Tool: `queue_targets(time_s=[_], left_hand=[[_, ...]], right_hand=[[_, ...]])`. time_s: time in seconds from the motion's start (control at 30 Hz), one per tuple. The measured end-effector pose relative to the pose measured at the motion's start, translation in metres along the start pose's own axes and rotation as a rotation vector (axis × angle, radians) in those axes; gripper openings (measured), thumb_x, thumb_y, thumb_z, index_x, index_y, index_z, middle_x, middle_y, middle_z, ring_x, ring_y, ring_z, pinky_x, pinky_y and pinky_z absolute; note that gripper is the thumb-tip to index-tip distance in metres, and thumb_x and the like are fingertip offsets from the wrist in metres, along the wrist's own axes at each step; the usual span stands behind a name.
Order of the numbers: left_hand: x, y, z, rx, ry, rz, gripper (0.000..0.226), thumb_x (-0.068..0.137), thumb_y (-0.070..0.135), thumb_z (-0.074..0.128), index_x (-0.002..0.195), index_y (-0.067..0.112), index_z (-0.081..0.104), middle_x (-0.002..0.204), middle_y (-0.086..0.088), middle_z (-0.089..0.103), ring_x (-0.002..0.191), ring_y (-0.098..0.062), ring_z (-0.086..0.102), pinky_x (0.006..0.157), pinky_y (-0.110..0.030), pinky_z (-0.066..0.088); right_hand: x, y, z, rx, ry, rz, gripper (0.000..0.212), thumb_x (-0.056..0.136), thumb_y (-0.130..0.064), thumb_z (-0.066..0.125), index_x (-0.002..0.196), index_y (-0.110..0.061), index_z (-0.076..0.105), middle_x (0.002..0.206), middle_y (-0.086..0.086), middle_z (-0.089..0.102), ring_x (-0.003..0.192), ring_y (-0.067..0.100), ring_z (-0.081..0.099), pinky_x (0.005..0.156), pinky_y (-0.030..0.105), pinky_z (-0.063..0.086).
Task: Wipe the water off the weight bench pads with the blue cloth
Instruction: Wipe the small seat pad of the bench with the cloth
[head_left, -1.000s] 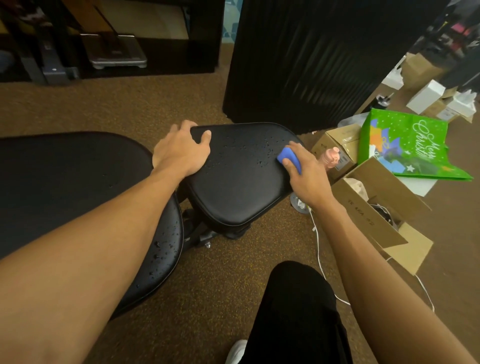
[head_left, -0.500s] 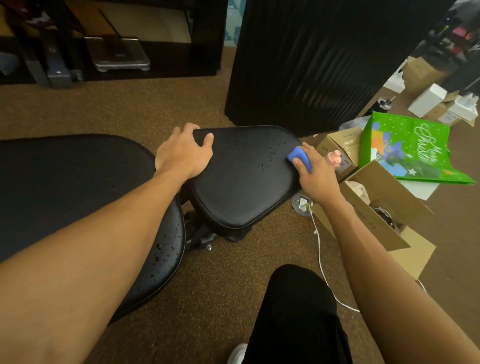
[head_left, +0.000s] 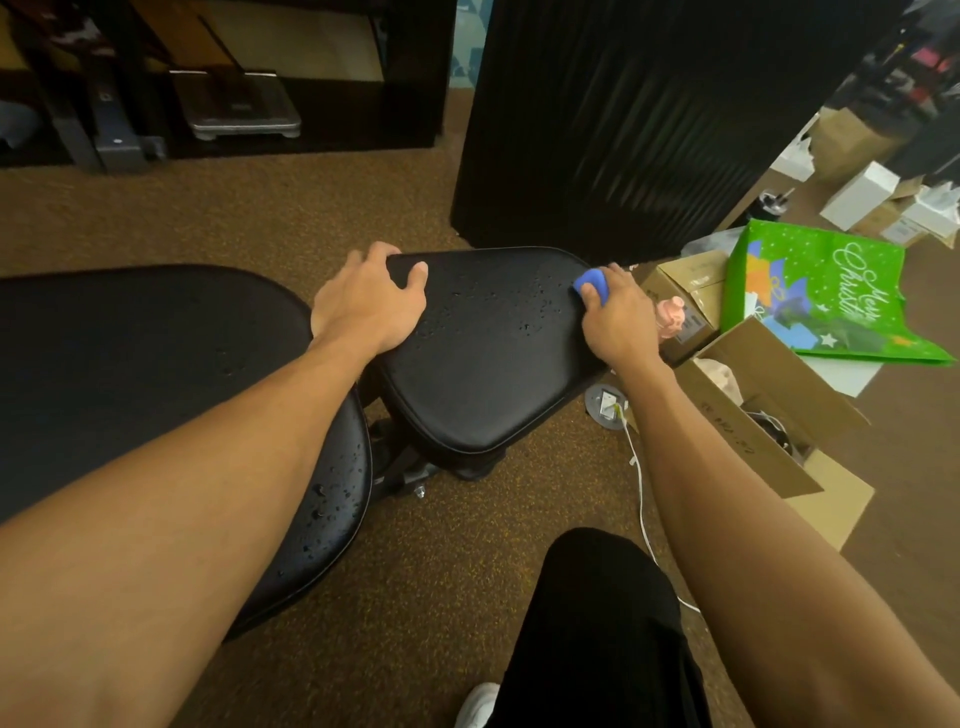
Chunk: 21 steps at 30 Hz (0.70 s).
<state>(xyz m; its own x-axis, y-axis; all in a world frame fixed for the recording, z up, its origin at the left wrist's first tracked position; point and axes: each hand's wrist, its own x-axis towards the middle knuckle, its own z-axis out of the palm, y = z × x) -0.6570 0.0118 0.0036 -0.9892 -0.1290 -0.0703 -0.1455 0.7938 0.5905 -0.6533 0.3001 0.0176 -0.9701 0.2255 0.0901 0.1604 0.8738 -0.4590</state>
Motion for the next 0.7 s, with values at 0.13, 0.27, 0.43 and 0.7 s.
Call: queue_targets(time_s=[0.13, 0.27, 0.43, 0.7], left_hand=[[0.0, 0.0, 0.0, 0.005, 0.005, 0.0, 0.059, 0.108, 0.066, 0.039, 0.155, 0.032, 0.045, 0.148, -0.008, 0.054, 0.134, -0.035, 0.056, 0.105, -0.048, 0.043], [0.0, 0.0, 0.001, 0.005, 0.009, -0.001, 0.059, 0.108, 0.065, 0.039, 0.155, 0.032, 0.045, 0.148, -0.008, 0.053, 0.133, -0.035, 0.056, 0.105, -0.048, 0.043], [-0.001, 0.0, 0.001, 0.0, 0.009, 0.001, 0.058, 0.108, 0.065, 0.04, 0.155, 0.032, 0.045, 0.15, -0.008, 0.053, 0.134, -0.035, 0.056, 0.104, -0.047, 0.043], [0.002, -0.002, 0.002, 0.003, 0.006, 0.003, 0.059, 0.108, 0.066, 0.039, 0.155, 0.031, 0.045, 0.151, -0.007, 0.053, 0.134, -0.035, 0.056, 0.104, -0.049, 0.044]], right_hand=[[-0.013, -0.002, 0.001, -0.015, -0.069, -0.181, 0.051, 0.111, -0.036, 0.05, 0.156, -0.014, 0.047, 0.166, 0.005, 0.041, 0.156, 0.024, 0.032, 0.126, 0.038, 0.023], [-0.016, 0.015, -0.011, 0.041, -0.057, -0.124, 0.052, 0.109, -0.038, 0.054, 0.156, -0.016, 0.047, 0.162, 0.005, 0.047, 0.152, 0.025, 0.04, 0.125, 0.043, 0.028], [0.0, -0.01, 0.005, -0.009, -0.033, -0.07, 0.054, 0.111, -0.036, 0.047, 0.159, -0.012, 0.041, 0.169, 0.007, 0.035, 0.158, 0.026, 0.026, 0.128, 0.041, 0.019], [-0.014, 0.01, -0.008, 0.027, -0.029, -0.115, 0.05, 0.111, -0.038, 0.049, 0.156, -0.018, 0.047, 0.166, 0.002, 0.041, 0.158, 0.022, 0.028, 0.127, 0.042, 0.02]])
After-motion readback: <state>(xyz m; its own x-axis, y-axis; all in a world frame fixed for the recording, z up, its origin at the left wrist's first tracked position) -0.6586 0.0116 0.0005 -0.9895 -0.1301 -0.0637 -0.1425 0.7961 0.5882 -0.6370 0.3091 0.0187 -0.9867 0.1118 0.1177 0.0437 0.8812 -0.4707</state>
